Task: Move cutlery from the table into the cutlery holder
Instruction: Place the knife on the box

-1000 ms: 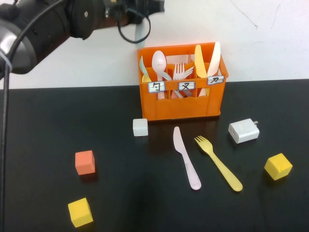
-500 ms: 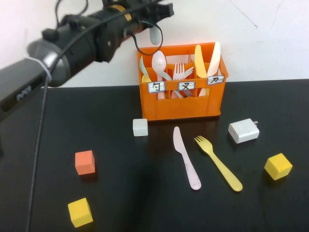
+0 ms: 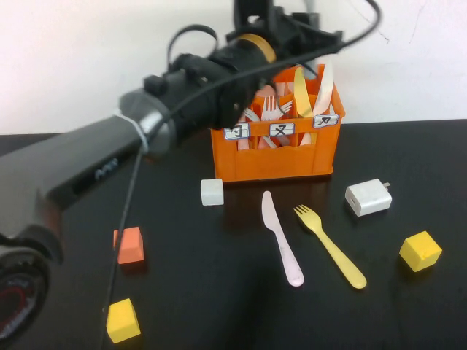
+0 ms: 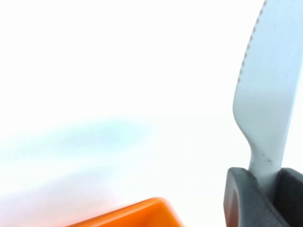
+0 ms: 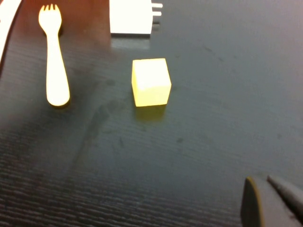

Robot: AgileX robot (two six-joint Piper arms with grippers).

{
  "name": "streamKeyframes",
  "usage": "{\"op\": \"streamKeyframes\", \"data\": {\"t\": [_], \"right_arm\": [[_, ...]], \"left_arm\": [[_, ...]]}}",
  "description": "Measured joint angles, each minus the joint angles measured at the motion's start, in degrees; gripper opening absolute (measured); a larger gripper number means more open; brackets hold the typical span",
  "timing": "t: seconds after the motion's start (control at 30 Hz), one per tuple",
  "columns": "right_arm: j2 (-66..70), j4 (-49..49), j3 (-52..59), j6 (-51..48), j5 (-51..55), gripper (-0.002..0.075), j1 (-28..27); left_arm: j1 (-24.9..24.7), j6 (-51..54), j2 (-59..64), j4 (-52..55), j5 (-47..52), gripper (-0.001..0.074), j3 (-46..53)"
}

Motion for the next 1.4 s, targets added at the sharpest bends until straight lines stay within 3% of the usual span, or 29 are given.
{"op": "streamKeyframes", "data": {"t": [0.2, 0.77, 0.87, 0.97, 1.1, 1.23, 1.4], "right_arm": [[0.0, 0.0, 0.0, 0.0, 0.0, -0.0002, 0.0], [0.0, 0.0, 0.0, 0.0, 0.0, -0.0002, 0.0], [0.0, 0.0, 0.0, 0.0, 0.0, -0.0002, 0.0], [0.0, 0.0, 0.0, 0.0, 0.0, -0.0002, 0.0], [0.0, 0.0, 0.0, 0.0, 0.0, -0.0002, 0.0], [0.0, 0.0, 0.0, 0.0, 0.0, -0.0002, 0.0], [0.0, 0.0, 0.0, 0.0, 0.0, -0.0002, 0.0]], "left_arm": [[-1.56, 0.0, 2.57, 0.35, -5.48, 0.0099, 0.0], [-1.56, 0.0, 7.81, 1.66, -4.81, 0.0108, 0.0], [-1.56, 0.0, 7.91, 3.18, -4.39, 0.0225, 0.0], [-1.56, 0.11, 7.91, 4.2, -4.39, 0.0389, 0.0], [-1.56, 1.29, 7.91, 4.61, -4.39, 0.0458, 0.0], [-1.56, 4.26, 7.78, 4.73, -4.5, 0.0408, 0.0], [-1.56, 5.92, 4.32, 4.73, -2.06, 0.0184, 0.0]]}}
